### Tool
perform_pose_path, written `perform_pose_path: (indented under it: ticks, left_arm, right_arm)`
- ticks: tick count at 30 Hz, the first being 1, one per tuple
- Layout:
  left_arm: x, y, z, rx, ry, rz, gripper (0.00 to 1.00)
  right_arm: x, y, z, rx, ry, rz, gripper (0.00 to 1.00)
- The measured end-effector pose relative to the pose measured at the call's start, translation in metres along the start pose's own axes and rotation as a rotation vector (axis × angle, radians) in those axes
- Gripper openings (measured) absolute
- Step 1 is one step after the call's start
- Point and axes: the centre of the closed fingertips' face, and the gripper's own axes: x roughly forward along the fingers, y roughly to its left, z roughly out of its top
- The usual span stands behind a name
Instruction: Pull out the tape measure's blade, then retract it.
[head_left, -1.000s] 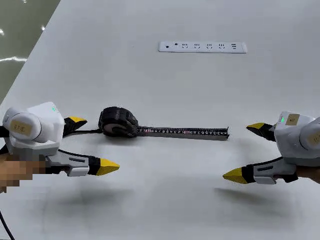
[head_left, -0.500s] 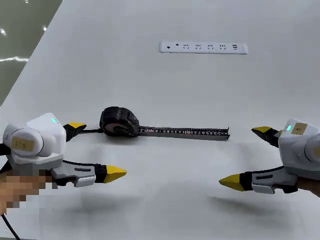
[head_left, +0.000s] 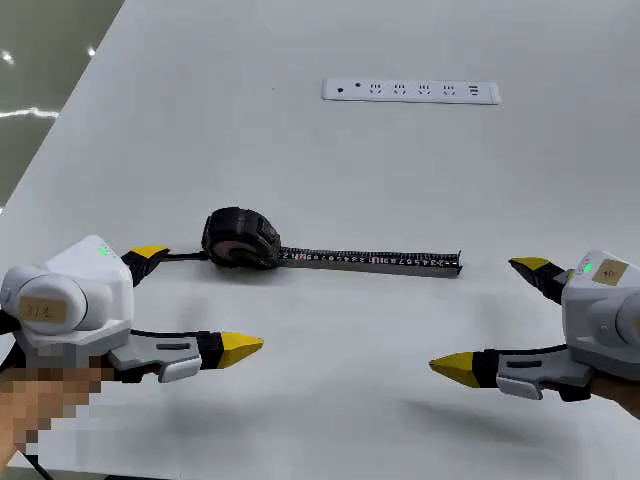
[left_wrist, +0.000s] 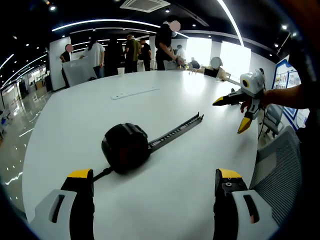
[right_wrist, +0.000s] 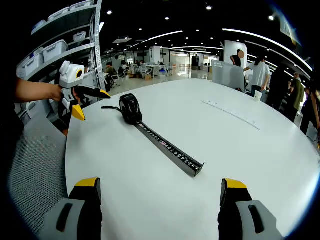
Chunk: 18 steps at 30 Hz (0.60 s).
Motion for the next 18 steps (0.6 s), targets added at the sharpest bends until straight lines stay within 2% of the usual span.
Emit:
perform_pose_path:
  ticks: [6,11,18]
  left_arm:
    - [-0.003,-0.009,0.002,-0.013,-0.032,0.019,0.99]
    - [-0.005,-0.012,0.004,-0.043,-0.062,0.035,0.99]
    - [-0.004,-0.018,0.012,-0.068,-0.079,0.072,0.99]
  right_arm:
    - [-0.002,0.0,0.004,0.039,-0.04,-0.042,0.99]
    - [-0.004,0.003,0.006,0.064,-0.063,-0.061,0.99]
    - [-0.004,0.008,0.009,0.092,-0.069,-0.088,0.99]
